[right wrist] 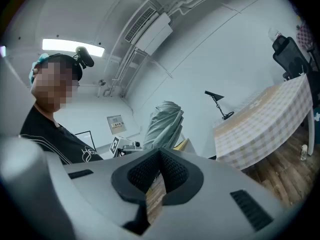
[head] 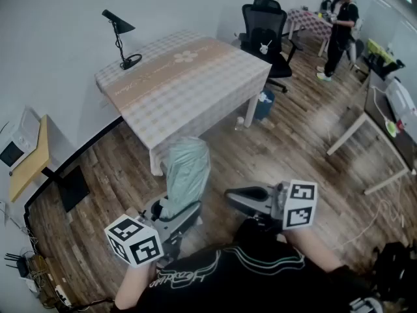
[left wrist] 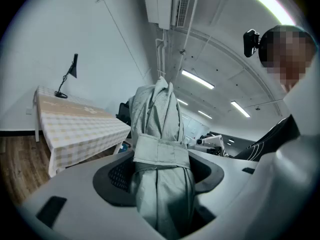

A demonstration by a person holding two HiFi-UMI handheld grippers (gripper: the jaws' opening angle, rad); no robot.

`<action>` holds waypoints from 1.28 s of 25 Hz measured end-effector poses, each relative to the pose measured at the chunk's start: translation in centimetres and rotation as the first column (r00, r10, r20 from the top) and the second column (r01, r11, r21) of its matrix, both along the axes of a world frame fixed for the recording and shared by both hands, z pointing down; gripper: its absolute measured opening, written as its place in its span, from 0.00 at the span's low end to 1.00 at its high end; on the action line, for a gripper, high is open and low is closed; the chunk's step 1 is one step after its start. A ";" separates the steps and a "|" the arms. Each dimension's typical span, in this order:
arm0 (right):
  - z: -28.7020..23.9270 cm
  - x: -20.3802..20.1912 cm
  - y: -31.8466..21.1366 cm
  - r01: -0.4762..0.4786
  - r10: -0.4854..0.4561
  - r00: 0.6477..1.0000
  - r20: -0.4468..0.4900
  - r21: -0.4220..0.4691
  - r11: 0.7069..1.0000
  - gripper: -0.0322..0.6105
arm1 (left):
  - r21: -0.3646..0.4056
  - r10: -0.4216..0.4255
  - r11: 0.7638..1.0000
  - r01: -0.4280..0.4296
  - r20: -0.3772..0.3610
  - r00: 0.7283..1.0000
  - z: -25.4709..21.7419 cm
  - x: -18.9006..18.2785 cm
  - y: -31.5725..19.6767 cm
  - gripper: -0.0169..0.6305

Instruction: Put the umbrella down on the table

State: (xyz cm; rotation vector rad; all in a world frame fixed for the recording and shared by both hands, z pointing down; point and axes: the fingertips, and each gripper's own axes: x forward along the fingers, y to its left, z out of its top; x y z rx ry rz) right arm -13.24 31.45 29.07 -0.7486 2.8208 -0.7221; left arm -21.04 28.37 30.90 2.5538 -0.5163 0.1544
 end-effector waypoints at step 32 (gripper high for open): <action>1.2 8.0 -7.6 -0.124 0.130 0.989 0.074 -0.081 0.989 0.07 | -0.040 -0.024 0.999 0.025 0.033 0.999 1.5 6.5 -7.2 0.44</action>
